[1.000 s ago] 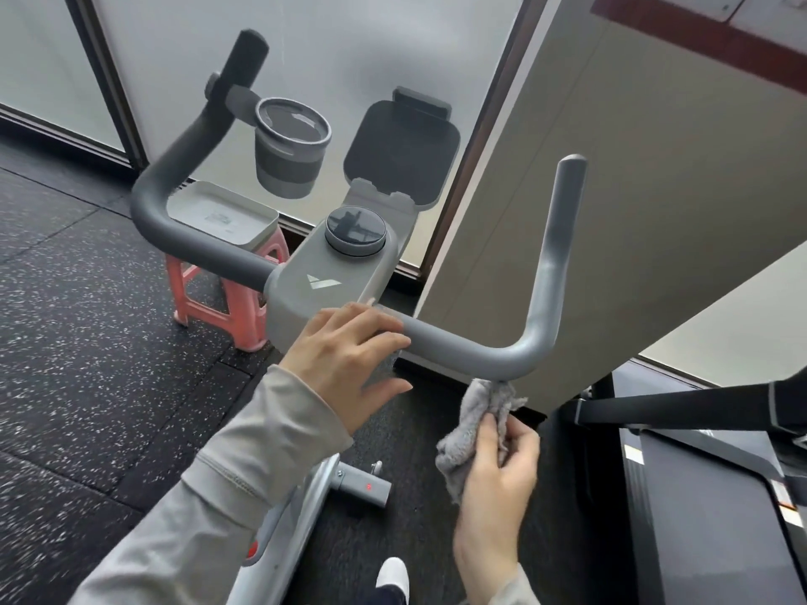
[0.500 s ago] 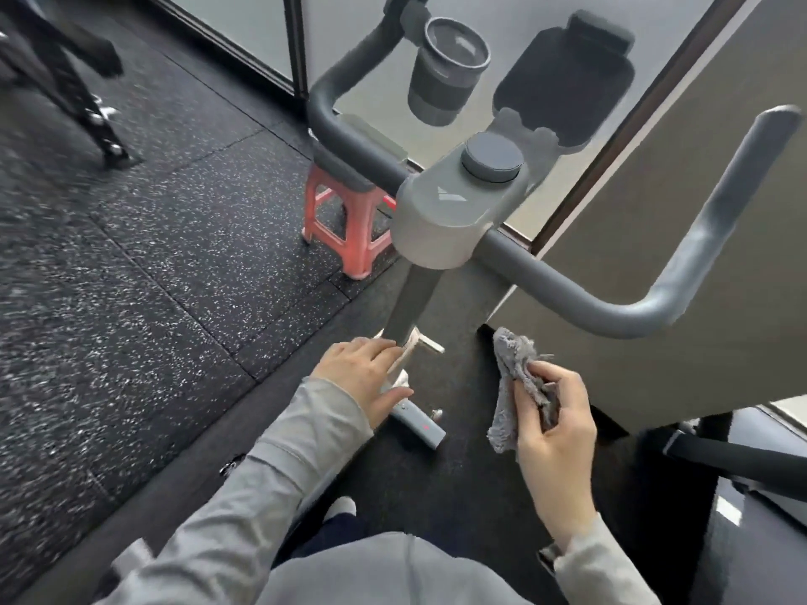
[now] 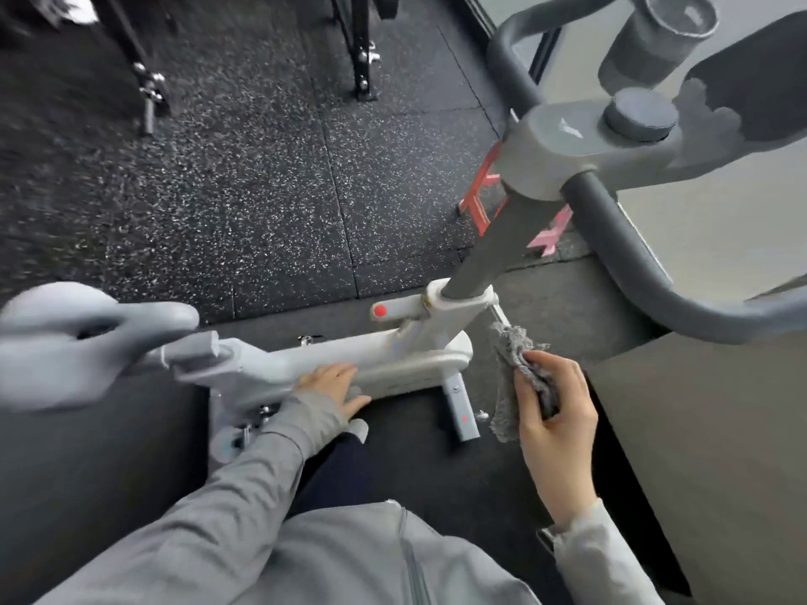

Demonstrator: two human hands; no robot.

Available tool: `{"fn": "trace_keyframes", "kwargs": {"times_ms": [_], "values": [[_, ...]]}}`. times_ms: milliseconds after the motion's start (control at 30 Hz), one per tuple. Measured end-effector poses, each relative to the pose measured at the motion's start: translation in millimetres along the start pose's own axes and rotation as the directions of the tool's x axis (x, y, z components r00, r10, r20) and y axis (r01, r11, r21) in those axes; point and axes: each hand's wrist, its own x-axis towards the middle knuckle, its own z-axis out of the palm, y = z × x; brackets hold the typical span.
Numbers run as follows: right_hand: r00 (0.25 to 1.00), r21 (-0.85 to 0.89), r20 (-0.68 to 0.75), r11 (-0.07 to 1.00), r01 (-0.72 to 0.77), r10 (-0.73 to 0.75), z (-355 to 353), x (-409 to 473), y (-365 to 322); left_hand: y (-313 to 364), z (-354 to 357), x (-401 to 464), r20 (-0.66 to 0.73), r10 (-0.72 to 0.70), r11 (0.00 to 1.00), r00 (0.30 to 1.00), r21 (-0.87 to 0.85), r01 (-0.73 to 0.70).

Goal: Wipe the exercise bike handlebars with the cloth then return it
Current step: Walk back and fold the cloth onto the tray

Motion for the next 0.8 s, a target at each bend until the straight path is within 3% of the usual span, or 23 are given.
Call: {"fn": "trace_keyframes", "kwargs": {"times_ms": [233,433,600,700,800], "values": [[0.958,0.098,0.279,0.994,0.040,-0.066,9,-25,-3,-39,71,-101,0.006,-0.318,0.919,0.948,-0.242,0.310],[0.895,0.173,0.421,0.982,0.082,-0.149,35,-37,-18,-68,115,-171,0.160,-0.548,0.751,0.821,-0.338,0.568],[0.823,0.174,0.532,0.976,0.127,-0.202,74,-45,-44,-96,142,-219,0.221,-0.661,0.643,0.718,-0.326,0.693],[0.762,0.204,0.577,0.955,0.214,-0.294,110,-60,-83,-114,156,-249,0.271,-0.687,0.591,0.674,-0.330,0.736],[0.634,0.307,0.648,0.907,0.289,-0.422,158,-103,-142,-141,175,-287,0.278,-0.708,0.542,0.649,-0.376,0.752]]}}
